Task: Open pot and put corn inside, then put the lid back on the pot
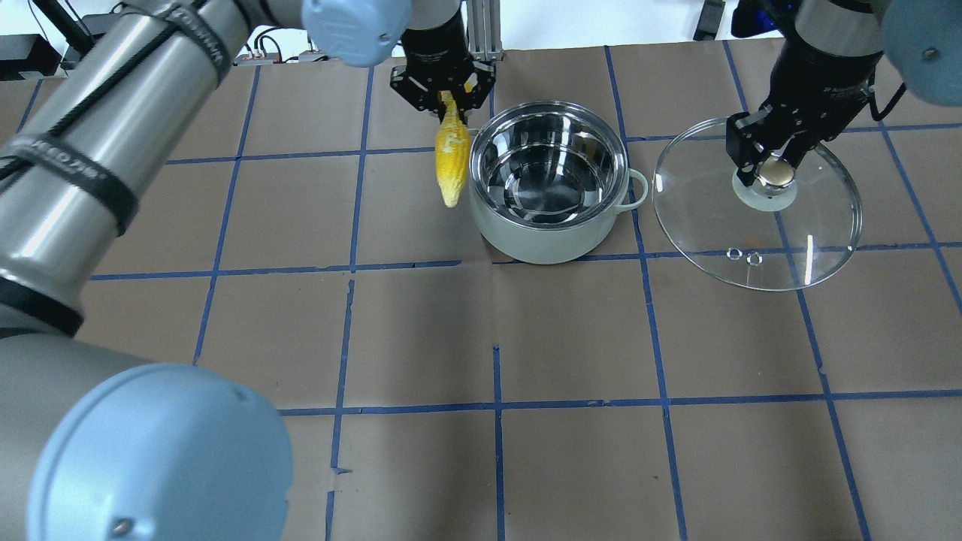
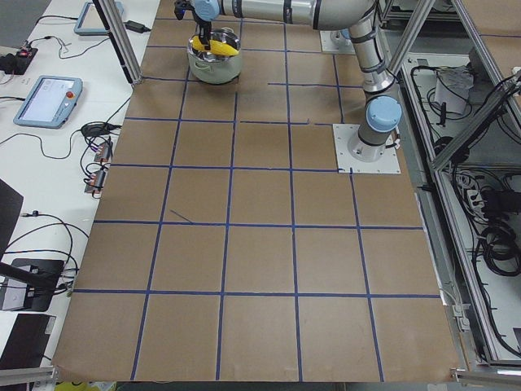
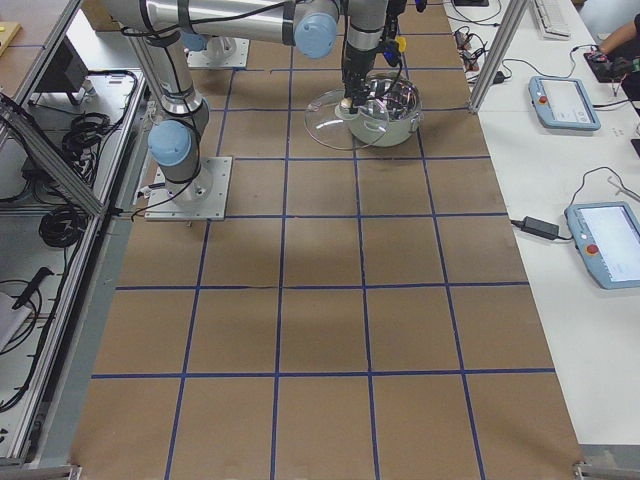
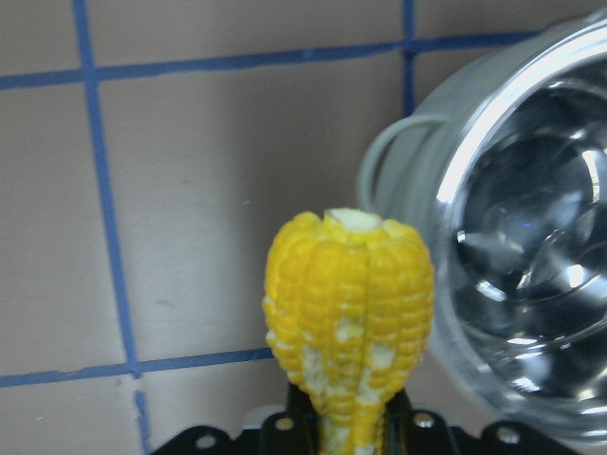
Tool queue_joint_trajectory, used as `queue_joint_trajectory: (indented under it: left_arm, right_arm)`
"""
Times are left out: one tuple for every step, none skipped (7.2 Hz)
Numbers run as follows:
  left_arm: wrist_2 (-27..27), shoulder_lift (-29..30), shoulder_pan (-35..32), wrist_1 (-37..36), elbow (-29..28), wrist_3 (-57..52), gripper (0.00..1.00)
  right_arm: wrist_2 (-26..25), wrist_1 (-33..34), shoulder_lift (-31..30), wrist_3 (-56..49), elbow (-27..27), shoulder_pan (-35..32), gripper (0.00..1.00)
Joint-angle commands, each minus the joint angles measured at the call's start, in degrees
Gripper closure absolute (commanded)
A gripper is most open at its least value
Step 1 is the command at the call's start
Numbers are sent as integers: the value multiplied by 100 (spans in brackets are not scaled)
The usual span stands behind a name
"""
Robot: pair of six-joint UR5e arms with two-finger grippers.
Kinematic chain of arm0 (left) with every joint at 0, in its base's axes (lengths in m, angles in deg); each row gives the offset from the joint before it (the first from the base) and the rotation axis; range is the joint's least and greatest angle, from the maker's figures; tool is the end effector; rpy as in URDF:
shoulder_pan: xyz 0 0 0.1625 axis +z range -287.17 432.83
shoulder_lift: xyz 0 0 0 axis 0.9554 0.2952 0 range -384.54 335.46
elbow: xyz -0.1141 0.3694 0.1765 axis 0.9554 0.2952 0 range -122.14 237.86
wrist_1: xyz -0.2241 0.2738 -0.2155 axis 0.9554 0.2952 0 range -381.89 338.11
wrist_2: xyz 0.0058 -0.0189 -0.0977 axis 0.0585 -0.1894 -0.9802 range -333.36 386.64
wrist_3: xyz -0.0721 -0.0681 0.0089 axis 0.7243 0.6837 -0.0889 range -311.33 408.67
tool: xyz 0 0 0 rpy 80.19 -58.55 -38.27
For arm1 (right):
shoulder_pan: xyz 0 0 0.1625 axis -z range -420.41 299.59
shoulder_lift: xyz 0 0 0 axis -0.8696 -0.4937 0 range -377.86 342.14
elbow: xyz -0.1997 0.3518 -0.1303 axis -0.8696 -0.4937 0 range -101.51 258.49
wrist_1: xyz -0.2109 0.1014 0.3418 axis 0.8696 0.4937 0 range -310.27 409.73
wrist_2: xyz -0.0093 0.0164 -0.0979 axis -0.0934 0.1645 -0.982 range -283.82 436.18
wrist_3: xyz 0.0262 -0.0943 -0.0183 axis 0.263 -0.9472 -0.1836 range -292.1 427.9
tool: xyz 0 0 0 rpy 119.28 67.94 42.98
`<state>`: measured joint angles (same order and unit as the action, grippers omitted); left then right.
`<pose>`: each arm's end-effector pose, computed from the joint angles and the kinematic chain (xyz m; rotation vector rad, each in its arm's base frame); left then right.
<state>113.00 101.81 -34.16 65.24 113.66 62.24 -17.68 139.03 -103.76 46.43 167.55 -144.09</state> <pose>-0.3512 -0.6714 0.3920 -0.0927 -3.0757 -0.0072 0.0691 -0.5255 0.4590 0.4106 -3.0624 -0.1261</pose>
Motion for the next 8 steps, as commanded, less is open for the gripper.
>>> queue_joint_trajectory:
  left_arm:
    - [3, 915, -435, 128, -1174, 410, 76]
    - [-15, 1101, -454, 68, -1177, 341, 76]
    - [-24, 1155, -480, 84, -1116, 331, 76]
    - [-24, 1182, -481, 85, -1081, 331, 75]
    - [2, 1225, -481, 93, -1063, 331, 70]
    - [3, 1313, -463, 85, -1071, 322, 43]
    - [37, 1392, -472, 137, -1080, 322, 0]
    - [47, 1393, -463, 155, -1072, 322, 0]
  right_arm:
    - [-1, 35, 3, 3, 24, 0, 65]
    - [-1, 35, 3, -6, 24, 0, 65]
    - [-1, 35, 3, -23, 24, 0, 65]
    - [-1, 44, 12, -23, 24, 0, 65]
    - [-1, 44, 12, -32, 24, 0, 65]
    - [-1, 35, 12, -32, 24, 0, 65]
    - [-1, 35, 12, -32, 24, 0, 65]
    - [-10, 26, 3, -23, 24, 0, 65]
